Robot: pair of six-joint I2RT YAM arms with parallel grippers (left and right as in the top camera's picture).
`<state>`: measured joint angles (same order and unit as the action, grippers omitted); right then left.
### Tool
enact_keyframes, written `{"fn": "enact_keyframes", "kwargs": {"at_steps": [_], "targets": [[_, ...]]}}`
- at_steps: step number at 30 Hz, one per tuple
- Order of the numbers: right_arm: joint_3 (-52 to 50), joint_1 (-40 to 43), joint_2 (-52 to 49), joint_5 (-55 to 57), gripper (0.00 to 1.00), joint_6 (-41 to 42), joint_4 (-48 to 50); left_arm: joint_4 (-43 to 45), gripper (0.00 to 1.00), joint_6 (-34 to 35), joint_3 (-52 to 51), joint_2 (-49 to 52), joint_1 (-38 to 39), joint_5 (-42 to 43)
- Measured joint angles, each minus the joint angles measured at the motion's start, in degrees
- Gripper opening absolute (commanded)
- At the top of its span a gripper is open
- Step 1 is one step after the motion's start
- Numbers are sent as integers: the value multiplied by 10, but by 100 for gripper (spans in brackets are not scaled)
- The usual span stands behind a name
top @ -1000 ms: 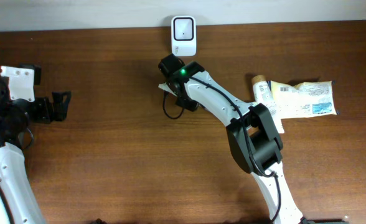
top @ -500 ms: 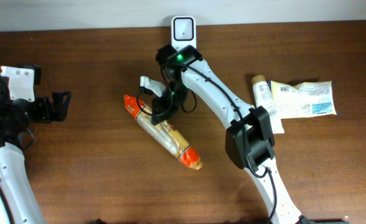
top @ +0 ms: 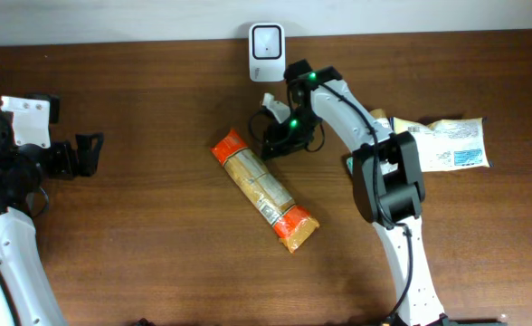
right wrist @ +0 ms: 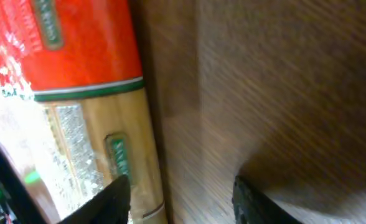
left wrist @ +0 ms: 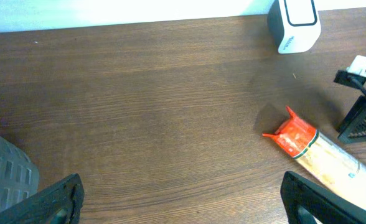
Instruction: Scan the item barcode
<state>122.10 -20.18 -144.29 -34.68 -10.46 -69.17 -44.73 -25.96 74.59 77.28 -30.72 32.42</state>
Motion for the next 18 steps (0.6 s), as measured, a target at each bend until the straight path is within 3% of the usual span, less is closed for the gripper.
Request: {"fn": "enact_keyframes", "kwargs": {"at_steps": [3, 9, 13, 18], "targets": [[0, -3, 0, -5, 72, -14, -39, 0, 99, 0, 0, 0, 0, 0], [-2, -22, 1, -25, 73, -55, -86, 0, 99, 0, 0, 0, 0, 0], [-1, -23, 1, -44, 65, -78, -102, 0, 99, 0, 0, 0, 0, 0], [75, -22, 3, -45, 77, -110, -176, 0, 99, 0, 0, 0, 0, 0]]}}
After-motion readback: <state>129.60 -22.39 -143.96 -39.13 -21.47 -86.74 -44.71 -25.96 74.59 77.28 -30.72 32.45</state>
